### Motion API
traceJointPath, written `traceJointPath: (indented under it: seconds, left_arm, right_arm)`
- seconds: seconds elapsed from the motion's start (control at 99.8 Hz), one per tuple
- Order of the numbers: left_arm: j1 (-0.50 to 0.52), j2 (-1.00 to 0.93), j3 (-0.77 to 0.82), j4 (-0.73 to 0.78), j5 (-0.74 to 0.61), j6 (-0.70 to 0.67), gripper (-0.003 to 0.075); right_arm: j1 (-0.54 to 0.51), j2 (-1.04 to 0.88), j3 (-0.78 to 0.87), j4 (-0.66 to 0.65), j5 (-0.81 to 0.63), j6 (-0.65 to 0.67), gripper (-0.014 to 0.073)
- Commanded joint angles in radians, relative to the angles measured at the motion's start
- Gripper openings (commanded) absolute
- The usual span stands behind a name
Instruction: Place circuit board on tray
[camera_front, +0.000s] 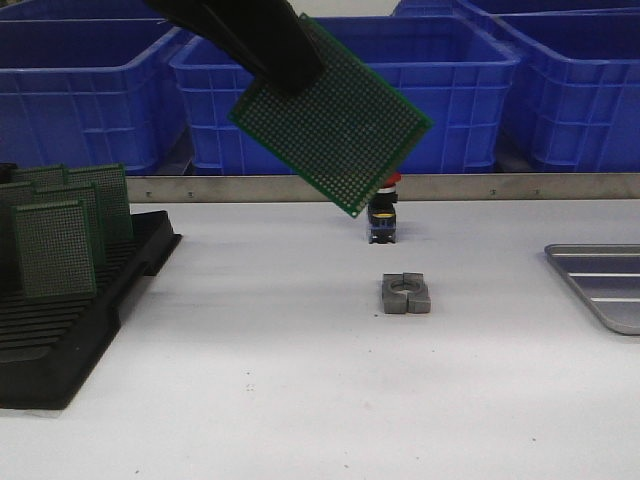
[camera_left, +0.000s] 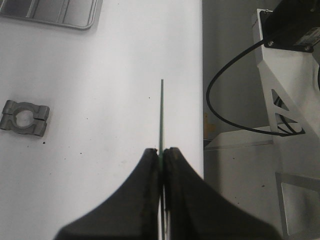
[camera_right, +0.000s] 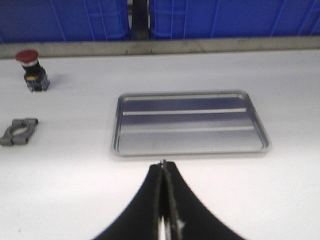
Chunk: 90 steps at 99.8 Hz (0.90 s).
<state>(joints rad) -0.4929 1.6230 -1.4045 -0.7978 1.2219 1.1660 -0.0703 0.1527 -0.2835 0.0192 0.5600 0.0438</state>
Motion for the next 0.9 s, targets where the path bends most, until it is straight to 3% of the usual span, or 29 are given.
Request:
traceJointPath:
  seconds: [0.0,0.16,0.26,0.351,0.481,0.551,0.651,0.892]
  left_arm:
    - [-0.007,-0.045,-0.027,-0.061,0.060,-0.010,-0.0020]
    - [-0.007,-0.045,-0.029,-0.061,0.060,-0.010,-0.0020]
    - [-0.007,-0.045,-0.029,-0.061,0.059,-0.010,-0.0020]
    - [-0.007,-0.045,-0.029,-0.061,0.059,-0.010,-0.0020]
    - [-0.007,-0.045,-0.029,-0.061,0.058,-0.010,-0.0020]
    - [-0.007,-0.045,-0.029,-0.061,0.056,-0.010,-0.0020]
    - [-0.007,-0.045,-0.029,-0.061,0.056,-0.010,-0.0020]
    - [-0.007,-0.045,-0.029,-0.063,0.056,-0.010,-0.0020]
  right_arm:
    - [0.000,0.109,-0.085,0.003,0.036,-0.003,-0.0060]
    - [0.004,0.274,-0.159,0.086,0.050,-0.003,-0.0051]
    - [0.030,0.312,-0.175,0.174,0.012,-0.006,0.0004]
    - [0.067,0.339,-0.190,0.257,-0.021,-0.036,0.0139]
    - [0.121,0.394,-0.219,0.399,-0.037,-0.141,0.0428]
    - [0.154,0.434,-0.238,0.499,-0.037,-0.231,0.0510]
    - [0.200,0.494,-0.263,0.632,-0.045,-0.418,0.0483]
    - [0.301,0.660,-0.324,0.944,-0.009,-1.039,0.0472]
